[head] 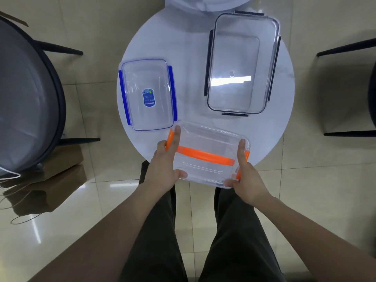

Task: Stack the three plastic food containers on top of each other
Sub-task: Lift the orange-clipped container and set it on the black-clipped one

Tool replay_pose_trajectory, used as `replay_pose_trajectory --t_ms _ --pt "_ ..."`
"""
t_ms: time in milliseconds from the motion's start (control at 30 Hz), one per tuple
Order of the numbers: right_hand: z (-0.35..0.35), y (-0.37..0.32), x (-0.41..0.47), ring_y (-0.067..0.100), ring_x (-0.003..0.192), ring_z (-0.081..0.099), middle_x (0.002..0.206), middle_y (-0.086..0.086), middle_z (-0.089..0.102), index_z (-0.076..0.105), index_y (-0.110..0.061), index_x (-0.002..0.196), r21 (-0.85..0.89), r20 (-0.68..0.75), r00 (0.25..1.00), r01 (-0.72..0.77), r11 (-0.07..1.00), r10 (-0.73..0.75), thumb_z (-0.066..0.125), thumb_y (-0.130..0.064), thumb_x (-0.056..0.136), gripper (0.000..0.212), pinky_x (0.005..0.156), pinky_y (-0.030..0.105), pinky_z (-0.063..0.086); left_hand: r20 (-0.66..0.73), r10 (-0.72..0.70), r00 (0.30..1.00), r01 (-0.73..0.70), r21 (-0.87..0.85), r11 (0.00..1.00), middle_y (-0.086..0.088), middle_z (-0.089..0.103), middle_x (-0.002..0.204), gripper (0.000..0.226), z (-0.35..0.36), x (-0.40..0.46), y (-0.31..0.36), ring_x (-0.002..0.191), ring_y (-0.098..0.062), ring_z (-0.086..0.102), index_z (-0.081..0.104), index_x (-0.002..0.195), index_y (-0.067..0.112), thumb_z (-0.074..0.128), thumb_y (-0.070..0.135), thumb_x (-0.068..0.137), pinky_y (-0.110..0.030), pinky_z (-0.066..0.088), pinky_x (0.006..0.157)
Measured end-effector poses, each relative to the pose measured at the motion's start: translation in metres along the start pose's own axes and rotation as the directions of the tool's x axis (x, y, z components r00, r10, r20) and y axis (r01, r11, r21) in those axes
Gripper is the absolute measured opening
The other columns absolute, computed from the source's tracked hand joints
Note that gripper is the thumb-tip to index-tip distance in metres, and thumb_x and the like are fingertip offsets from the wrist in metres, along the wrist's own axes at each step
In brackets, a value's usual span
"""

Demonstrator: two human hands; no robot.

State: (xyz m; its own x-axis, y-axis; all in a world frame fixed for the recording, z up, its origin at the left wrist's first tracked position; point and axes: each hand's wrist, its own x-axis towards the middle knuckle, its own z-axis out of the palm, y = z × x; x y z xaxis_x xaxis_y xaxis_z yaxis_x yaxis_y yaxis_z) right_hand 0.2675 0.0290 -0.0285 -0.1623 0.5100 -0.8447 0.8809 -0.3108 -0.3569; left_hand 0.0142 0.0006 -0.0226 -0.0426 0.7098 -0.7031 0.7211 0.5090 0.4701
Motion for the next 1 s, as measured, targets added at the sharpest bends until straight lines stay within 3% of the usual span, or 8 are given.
replay_pose_trajectory --t_ms 300,500,767,900,1000 --pt "-0.005 -0.005 0.001 0.026 0.1 0.063 0.125 0.009 0.055 -0.044 -0.056 0.133 -0.011 0.038 0.999 -0.011 1.0 0.012 0.078 -0.013 0.083 0.139 0.089 0.043 0.054 0.021 -0.032 0.999 0.033 -0.035 0.999 -0.007 0.038 0.134 0.141 0.0 0.001 0.0 0.116 -0.024 0.053 -0.037 0.13 0.063 0.086 0.024 0.073 -0.038 0.052 0.09" --pt "-0.009 -0.011 0.002 0.023 0.095 0.063 0.119 0.006 0.055 -0.049 -0.056 0.128 -0.048 0.057 0.998 -0.025 0.999 0.028 0.079 -0.013 0.083 0.142 0.086 0.041 0.056 0.04 -0.047 0.998 0.048 -0.011 0.999 -0.006 0.04 0.13 0.139 -0.001 0.002 0.004 0.102 -0.014 0.049 -0.036 0.135 0.058 0.085 0.026 0.074 -0.031 0.051 0.083" --pt "-0.013 -0.016 0.003 0.025 0.09 0.066 0.116 0.008 0.06 -0.051 -0.058 0.124 -0.065 0.075 0.997 -0.025 0.998 0.03 0.081 -0.015 0.08 0.145 0.085 0.043 0.058 0.049 -0.056 0.997 0.055 0.014 0.998 -0.005 0.04 0.13 0.139 -0.004 0.003 0.005 0.1 -0.012 0.047 -0.038 0.133 0.058 0.084 0.03 0.074 -0.031 0.052 0.085" --pt "-0.016 -0.018 -0.001 0.023 0.085 0.066 0.111 0.007 0.061 -0.052 -0.058 0.123 -0.075 0.079 0.996 -0.024 0.997 0.03 0.081 -0.016 0.08 0.145 0.083 0.041 0.058 0.057 -0.058 0.997 0.058 0.007 0.998 -0.005 0.039 0.133 0.137 -0.005 0.002 0.004 0.113 -0.019 0.053 -0.036 0.134 0.057 0.085 0.031 0.074 -0.035 0.052 0.092" --pt "-0.017 -0.021 -0.003 0.02 0.082 0.063 0.109 0.005 0.061 -0.051 -0.057 0.123 -0.085 0.07 0.997 -0.022 0.996 0.028 0.08 -0.017 0.082 0.143 0.082 0.038 0.057 0.053 -0.041 0.998 0.042 -0.019 0.999 -0.004 0.04 0.131 0.138 -0.005 0.003 0.002 0.111 -0.018 0.053 -0.035 0.134 0.059 0.086 0.03 0.073 -0.033 0.051 0.09"
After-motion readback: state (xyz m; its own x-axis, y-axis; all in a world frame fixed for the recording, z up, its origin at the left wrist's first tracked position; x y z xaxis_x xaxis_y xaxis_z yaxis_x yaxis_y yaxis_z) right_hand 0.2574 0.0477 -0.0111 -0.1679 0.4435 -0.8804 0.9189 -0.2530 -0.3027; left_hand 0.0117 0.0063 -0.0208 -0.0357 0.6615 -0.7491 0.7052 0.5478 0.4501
